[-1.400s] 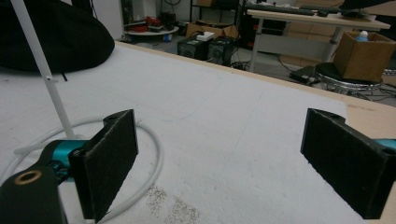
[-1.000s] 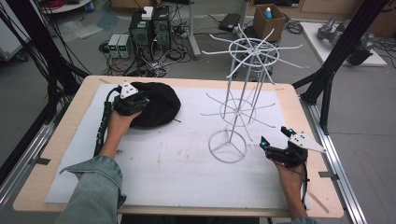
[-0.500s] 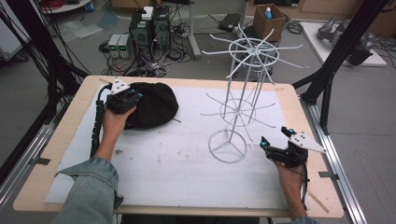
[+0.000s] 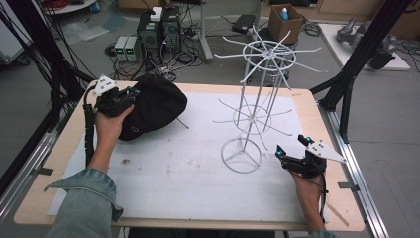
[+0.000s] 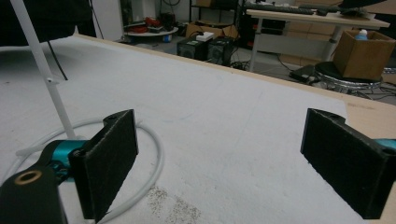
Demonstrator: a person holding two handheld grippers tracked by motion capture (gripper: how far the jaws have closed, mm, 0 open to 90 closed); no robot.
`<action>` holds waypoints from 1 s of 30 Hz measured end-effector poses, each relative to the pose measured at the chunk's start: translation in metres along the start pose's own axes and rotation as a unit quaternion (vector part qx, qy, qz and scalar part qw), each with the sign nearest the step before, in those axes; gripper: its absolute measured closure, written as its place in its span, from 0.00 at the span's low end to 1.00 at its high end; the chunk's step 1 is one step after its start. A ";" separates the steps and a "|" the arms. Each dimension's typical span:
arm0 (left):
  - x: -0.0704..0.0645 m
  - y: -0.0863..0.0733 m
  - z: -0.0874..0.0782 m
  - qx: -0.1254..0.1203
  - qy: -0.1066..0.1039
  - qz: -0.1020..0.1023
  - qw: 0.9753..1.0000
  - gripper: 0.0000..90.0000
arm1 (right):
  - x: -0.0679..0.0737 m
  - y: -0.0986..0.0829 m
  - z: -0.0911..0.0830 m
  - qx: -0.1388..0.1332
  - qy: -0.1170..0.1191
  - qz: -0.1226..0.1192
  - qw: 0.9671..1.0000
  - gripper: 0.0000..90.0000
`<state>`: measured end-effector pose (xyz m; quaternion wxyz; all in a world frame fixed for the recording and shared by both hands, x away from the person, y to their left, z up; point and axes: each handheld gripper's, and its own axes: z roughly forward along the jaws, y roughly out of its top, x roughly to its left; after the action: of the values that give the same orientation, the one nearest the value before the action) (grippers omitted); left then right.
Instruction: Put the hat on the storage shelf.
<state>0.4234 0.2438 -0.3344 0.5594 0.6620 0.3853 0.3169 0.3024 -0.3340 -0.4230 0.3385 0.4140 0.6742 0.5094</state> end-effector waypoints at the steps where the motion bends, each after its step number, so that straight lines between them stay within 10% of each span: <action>1: 0.001 0.004 -0.002 -0.003 -0.005 0.002 1.000 0.94 | 0.000 0.000 0.000 0.000 0.001 0.001 1.000 0.11; 13: 0.005 0.040 -0.022 -0.066 -0.061 -0.034 0.995 0.94 | 0.000 0.000 0.000 -0.001 0.003 0.001 1.000 0.11; 30: -0.007 0.091 -0.044 -0.124 -0.111 -0.022 0.986 0.94 | 0.000 0.000 0.001 0.000 0.003 0.000 1.000 0.11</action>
<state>0.3968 0.2520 -0.2370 0.6831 0.6103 0.2928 0.2742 0.3031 -0.3342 -0.4235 0.3365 0.4128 0.6752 0.5104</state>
